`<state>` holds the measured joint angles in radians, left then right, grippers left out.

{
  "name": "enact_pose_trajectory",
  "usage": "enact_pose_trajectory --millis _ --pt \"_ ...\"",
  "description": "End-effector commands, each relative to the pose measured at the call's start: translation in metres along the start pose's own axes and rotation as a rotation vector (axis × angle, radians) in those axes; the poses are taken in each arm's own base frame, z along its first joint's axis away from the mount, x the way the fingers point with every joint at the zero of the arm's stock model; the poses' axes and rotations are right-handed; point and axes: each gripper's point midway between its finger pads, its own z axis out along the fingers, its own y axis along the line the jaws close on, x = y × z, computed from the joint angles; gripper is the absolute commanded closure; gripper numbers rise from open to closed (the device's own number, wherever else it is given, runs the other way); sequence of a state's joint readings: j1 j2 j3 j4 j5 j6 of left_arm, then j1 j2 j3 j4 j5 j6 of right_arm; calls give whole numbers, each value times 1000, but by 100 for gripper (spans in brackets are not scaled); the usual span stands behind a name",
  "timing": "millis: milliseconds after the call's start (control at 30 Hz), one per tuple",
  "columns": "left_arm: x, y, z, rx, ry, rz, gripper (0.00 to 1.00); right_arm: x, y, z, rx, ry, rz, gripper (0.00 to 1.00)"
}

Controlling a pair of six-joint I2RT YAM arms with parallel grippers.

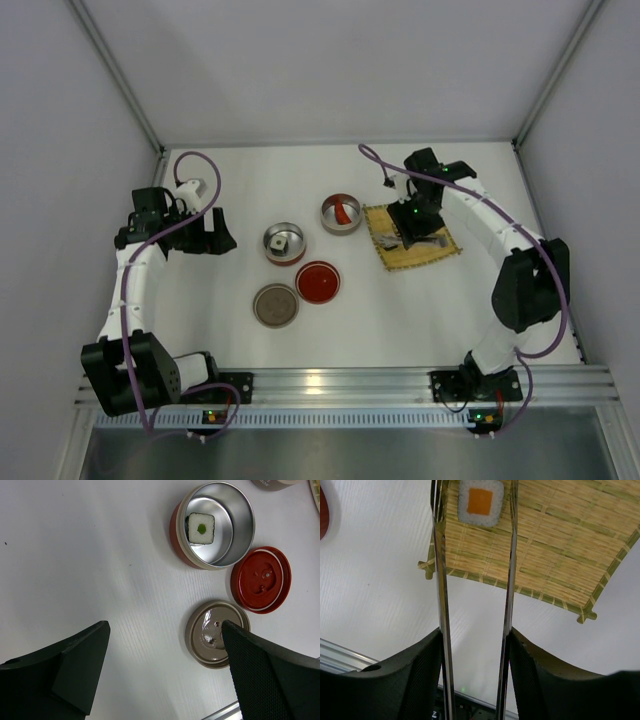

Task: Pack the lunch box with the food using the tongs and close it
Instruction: Pick up the fake food from the plate.

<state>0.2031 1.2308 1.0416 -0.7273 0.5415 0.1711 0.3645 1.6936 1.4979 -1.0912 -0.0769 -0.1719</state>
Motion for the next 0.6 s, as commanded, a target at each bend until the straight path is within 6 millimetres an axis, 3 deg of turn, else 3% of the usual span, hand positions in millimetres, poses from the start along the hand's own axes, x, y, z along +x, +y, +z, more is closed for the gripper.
enact_pose_trajectory --millis 0,567 --pt "-7 -2 -4 8 -28 16 2 -6 -8 5 4 -23 23 49" --pt "-9 -2 -3 12 -30 11 2 -17 -10 1 0 -57 29 49"
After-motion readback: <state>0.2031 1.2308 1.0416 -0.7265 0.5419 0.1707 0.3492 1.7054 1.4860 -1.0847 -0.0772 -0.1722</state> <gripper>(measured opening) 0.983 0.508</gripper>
